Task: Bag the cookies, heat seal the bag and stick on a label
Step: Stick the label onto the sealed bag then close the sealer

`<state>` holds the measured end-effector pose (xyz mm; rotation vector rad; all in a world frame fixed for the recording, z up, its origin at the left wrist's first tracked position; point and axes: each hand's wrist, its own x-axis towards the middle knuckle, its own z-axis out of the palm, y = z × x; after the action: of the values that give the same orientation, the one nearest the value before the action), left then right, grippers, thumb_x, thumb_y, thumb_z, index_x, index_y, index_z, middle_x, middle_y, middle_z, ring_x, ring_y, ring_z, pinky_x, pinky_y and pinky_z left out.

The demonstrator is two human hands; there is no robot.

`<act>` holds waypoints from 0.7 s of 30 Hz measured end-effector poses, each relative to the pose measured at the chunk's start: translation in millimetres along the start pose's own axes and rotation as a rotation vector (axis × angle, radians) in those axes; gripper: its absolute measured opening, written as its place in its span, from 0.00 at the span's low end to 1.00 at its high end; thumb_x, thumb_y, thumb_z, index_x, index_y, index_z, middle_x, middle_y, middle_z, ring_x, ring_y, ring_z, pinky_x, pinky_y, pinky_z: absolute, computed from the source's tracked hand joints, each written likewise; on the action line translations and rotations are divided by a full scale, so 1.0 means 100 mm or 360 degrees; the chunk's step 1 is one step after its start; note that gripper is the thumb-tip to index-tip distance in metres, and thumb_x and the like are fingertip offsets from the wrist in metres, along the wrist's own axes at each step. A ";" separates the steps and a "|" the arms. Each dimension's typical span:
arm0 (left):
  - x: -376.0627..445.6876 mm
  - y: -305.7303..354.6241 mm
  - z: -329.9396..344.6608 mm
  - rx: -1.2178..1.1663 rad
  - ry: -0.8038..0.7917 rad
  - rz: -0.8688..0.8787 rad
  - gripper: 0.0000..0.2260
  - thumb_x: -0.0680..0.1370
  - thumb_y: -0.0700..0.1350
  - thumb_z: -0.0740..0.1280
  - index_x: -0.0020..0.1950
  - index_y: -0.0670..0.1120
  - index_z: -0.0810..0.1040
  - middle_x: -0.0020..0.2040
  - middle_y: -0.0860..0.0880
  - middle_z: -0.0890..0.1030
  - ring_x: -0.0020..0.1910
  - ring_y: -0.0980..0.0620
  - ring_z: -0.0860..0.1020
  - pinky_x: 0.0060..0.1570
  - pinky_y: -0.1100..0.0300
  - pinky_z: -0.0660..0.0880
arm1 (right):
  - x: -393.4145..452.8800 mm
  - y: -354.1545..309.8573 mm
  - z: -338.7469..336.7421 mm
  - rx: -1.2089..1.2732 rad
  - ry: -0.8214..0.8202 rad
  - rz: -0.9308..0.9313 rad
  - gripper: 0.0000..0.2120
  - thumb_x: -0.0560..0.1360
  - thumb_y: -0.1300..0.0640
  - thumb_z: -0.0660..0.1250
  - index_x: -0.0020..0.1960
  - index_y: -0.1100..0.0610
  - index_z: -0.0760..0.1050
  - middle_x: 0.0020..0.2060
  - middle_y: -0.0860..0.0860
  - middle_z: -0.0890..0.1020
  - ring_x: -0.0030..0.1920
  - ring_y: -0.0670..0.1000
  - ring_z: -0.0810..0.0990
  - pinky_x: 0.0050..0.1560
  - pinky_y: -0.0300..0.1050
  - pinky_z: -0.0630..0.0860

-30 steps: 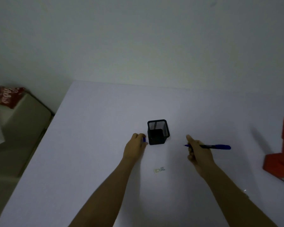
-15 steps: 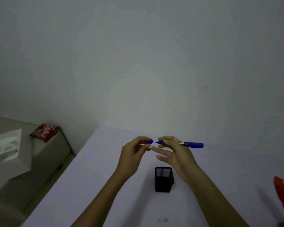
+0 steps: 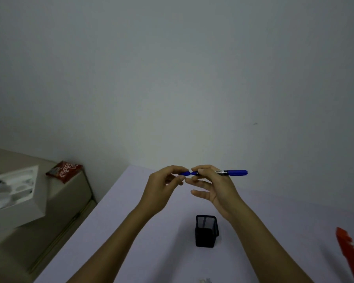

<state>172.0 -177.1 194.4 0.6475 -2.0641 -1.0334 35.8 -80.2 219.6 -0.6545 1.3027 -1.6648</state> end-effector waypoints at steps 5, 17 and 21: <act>0.00 0.16 -0.10 -0.0026 -0.0064 0.0028 0.10 0.76 0.42 0.69 0.52 0.56 0.81 0.45 0.62 0.82 0.45 0.63 0.81 0.47 0.74 0.75 | -0.07 -0.08 0.04 -0.0071 0.0088 -0.0013 0.16 0.78 0.49 0.63 0.46 0.60 0.81 0.38 0.58 0.84 0.40 0.55 0.85 0.35 0.47 0.79; -0.07 0.62 -0.15 -0.0116 -0.0367 0.0251 0.18 0.68 0.43 0.77 0.52 0.55 0.74 0.40 0.55 0.83 0.40 0.59 0.82 0.46 0.69 0.77 | -0.24 -0.28 0.25 -0.0170 0.0175 0.0043 0.20 0.79 0.44 0.60 0.34 0.56 0.65 0.20 0.48 0.67 0.16 0.43 0.63 0.16 0.34 0.62; -0.09 0.61 -0.13 -0.0139 -0.0365 0.0262 0.18 0.69 0.43 0.76 0.53 0.56 0.73 0.40 0.55 0.83 0.40 0.59 0.83 0.47 0.70 0.77 | -0.30 -0.26 0.28 -0.0101 0.0203 0.0060 0.20 0.80 0.45 0.58 0.33 0.55 0.65 0.20 0.48 0.66 0.16 0.44 0.63 0.17 0.36 0.65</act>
<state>180.8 -143.7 246.6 0.3206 -2.2114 -1.1376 64.1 -65.5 256.5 -0.5648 1.4547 -1.6628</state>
